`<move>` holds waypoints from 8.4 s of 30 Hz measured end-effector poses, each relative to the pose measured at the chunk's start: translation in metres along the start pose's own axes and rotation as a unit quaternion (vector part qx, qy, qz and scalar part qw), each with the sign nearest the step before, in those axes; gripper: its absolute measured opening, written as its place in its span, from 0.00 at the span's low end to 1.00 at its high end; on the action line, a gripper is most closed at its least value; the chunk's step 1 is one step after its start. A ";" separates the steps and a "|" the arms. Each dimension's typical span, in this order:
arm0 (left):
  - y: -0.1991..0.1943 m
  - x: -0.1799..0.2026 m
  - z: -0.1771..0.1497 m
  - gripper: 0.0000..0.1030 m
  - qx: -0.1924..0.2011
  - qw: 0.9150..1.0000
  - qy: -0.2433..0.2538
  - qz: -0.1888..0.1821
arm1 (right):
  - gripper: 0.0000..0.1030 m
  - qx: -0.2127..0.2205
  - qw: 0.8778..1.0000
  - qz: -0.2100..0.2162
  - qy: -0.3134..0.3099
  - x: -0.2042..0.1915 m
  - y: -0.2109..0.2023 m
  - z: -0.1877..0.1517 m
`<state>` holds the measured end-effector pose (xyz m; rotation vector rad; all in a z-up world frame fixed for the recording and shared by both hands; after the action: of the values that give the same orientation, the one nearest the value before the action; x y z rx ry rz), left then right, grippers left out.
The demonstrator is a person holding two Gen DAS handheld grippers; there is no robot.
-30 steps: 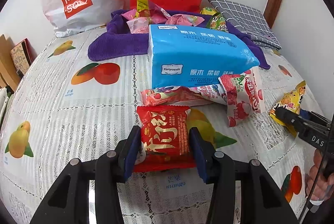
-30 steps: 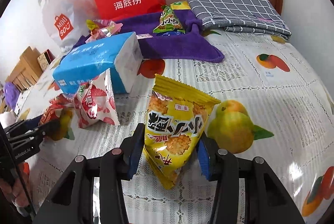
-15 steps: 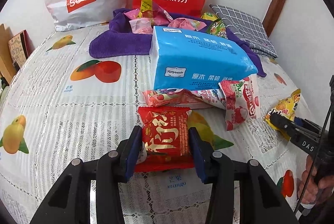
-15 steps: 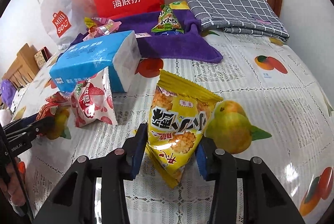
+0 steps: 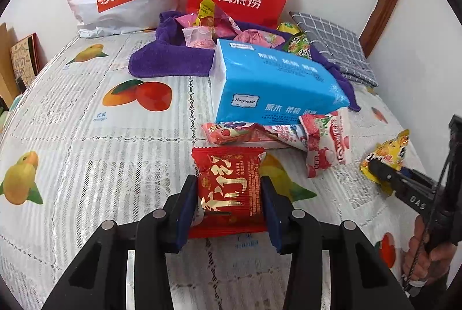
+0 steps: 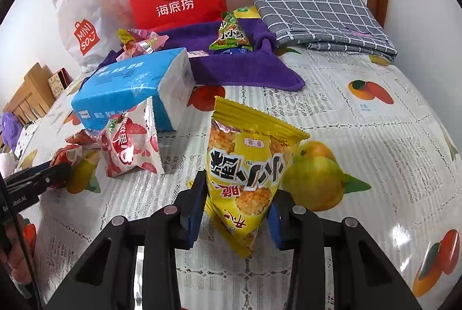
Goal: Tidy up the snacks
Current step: 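Lift the yellow bag with the right tool while the left tool lifts the red bag, then carry the yellow bag with the right tool while the left tool carries the red bag to the towel, then open the right tool over the towel while the left tool releases the red bag, then move both open tools back toward the snacks beside the tissue pack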
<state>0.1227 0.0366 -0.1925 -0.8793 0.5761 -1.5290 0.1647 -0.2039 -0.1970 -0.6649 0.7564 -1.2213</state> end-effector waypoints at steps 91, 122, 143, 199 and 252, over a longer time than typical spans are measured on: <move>-0.081 0.019 0.102 0.40 0.077 0.996 0.045 -0.011 | 0.36 0.089 0.996 0.018 -0.019 -0.059 -0.089 0.100; -0.032 0.006 0.165 0.40 0.061 0.996 0.058 0.000 | 0.36 0.075 0.997 0.016 -0.027 -0.058 -0.020 0.160; 0.002 -0.017 0.193 0.40 0.045 0.998 0.039 0.003 | 0.36 0.071 0.997 0.016 -0.027 -0.053 0.015 0.201; 0.114 0.024 0.221 0.41 -0.018 0.995 0.102 0.011 | 0.37 -0.021 0.999 0.024 -0.035 -0.035 0.134 0.184; -0.041 -0.040 0.079 0.60 -0.010 1.000 0.019 0.013 | 0.73 -0.045 0.997 0.055 -0.031 -0.095 0.019 0.040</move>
<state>0.1610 0.0922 -0.1222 -0.8561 0.6293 -1.5205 0.1921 -0.1057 -0.1742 -0.7215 0.7894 -1.0677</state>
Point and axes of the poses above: each gripper's, at about its wrist camera, not at the fingertips, and y roughly the way its jaws point, x to its right, z to its top, the point moved 4 cm from there along y, roughly the way its jaws point, and after that the axes turned 1 degree about z, right-handed, at the moved point
